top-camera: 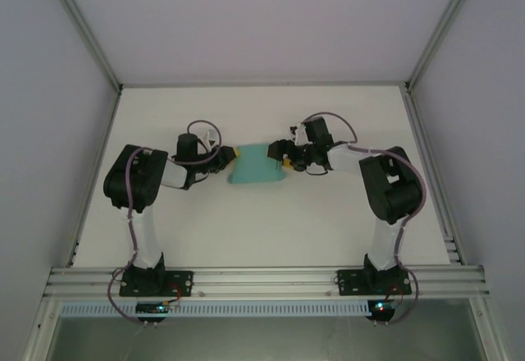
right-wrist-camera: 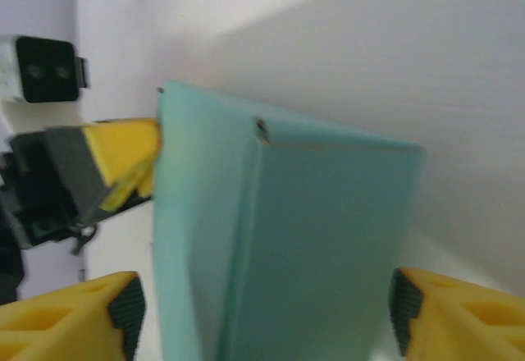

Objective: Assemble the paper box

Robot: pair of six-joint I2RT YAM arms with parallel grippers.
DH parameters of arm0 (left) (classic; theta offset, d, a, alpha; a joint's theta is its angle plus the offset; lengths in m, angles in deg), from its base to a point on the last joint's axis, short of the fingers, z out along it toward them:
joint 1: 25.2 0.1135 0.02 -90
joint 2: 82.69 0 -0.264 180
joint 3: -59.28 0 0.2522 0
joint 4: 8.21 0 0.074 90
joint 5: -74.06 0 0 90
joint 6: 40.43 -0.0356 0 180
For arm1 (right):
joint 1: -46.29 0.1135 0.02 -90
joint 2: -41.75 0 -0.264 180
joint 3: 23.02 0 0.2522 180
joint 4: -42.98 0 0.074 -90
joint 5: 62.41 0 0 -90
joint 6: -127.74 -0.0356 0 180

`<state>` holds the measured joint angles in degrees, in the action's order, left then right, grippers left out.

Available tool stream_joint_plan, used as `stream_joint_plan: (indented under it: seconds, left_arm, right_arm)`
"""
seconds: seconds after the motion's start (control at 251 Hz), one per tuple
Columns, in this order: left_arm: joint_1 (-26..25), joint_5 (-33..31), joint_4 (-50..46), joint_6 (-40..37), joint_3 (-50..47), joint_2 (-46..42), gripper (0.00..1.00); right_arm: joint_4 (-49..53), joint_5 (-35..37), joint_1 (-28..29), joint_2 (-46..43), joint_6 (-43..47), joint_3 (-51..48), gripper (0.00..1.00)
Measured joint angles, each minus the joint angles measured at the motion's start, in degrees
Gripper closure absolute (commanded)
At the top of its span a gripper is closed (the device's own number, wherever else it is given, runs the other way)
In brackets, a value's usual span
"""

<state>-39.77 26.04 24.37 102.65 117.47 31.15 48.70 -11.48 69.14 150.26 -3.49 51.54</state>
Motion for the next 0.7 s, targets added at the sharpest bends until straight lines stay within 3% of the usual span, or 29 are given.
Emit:
stream_joint_plan:
  seconds: [0.164, 0.303, 0.399, 0.507, 0.702]
  left_arm:
    - [0.4, 1.2, 1.4, 0.1, 0.1, 0.7, 0.72]
    - [0.2, 1.1, -0.2, -1.2, 1.2, 0.7, 0.61]
    - [-0.6, 0.6, -3.6, -3.9, 2.3, -0.1, 0.42]
    - [-2.9, -2.3, -8.7, -8.7, 3.5, -4.3, 0.01]
    - [-11.5, -12.4, -17.2, -26.4, 8.4, -14.1, 0.0]
  right_arm:
    - [-10.6, -5.9, -0.2, 3.6, -8.5, 0.0, 0.48]
    - [-13.2, -7.0, -0.4, 3.5, -10.7, -0.1, 0.52]
    - [-11.3, -6.8, -1.1, 2.1, -9.9, -0.6, 0.54]
    - [-8.4, -6.8, -2.0, -2.1, -8.3, -1.9, 0.54]
    - [-1.8, -6.8, -7.0, -12.2, -6.4, -4.8, 0.54]
